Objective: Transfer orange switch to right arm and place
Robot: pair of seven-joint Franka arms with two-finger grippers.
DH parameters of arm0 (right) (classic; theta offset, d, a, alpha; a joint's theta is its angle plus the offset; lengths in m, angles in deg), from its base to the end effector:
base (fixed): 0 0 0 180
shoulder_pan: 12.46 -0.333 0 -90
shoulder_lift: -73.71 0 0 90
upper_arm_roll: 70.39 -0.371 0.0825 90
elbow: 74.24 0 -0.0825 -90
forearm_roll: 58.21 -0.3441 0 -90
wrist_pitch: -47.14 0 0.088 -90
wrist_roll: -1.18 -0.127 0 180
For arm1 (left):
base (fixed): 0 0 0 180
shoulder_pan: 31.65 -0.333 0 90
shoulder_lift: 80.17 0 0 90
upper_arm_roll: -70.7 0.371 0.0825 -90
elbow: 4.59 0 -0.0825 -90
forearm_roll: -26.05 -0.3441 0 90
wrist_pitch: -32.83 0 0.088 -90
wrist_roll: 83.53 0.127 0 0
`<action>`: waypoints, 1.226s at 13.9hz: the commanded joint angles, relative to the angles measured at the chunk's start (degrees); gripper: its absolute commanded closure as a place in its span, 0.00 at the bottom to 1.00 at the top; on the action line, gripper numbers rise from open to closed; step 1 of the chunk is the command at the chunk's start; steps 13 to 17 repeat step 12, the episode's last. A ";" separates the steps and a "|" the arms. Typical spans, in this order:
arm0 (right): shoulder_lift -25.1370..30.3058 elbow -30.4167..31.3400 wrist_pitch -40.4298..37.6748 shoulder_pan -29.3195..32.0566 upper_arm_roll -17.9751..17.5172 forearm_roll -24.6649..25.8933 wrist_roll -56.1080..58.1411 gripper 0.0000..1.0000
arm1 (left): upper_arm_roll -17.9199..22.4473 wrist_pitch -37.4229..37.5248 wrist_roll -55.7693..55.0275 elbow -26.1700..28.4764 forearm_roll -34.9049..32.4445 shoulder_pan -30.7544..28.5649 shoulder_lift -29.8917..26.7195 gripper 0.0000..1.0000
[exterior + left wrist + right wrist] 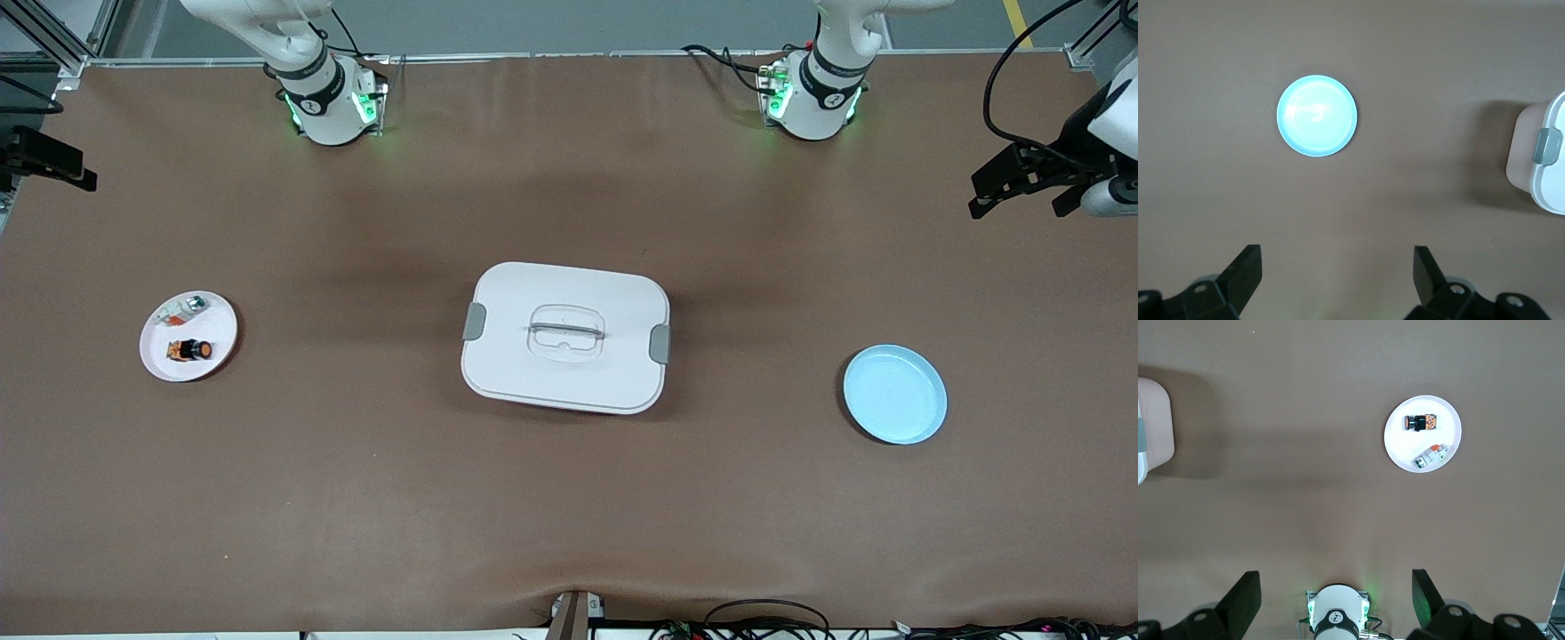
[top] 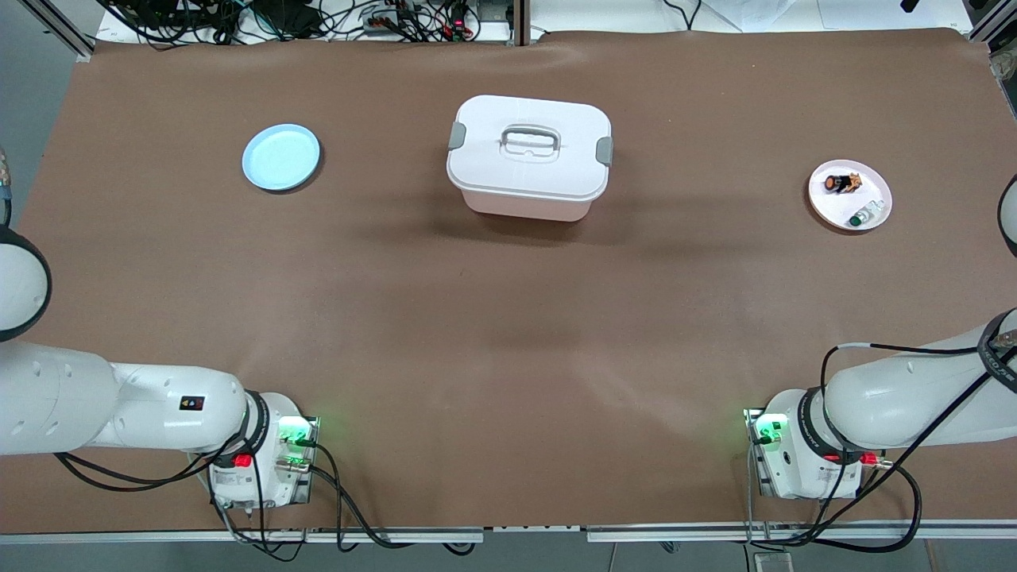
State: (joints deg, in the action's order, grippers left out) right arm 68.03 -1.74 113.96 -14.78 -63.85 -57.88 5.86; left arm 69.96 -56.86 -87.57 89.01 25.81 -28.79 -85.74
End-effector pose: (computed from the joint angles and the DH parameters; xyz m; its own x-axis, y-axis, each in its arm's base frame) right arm 0.4986 -0.0332 0.7037 0.9804 0.0055 -0.1970 0.0058 -1.0000 0.0008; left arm 0.4779 -0.0299 0.6801 0.9995 0.0078 0.0293 0.0079 -1.0000 -0.0034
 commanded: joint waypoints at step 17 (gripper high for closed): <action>2.34 -0.34 3.15 0.13 1.01 -0.85 -0.28 0.00 | -0.41 1.97 1.31 -2.02 0.85 -0.49 1.35 0.00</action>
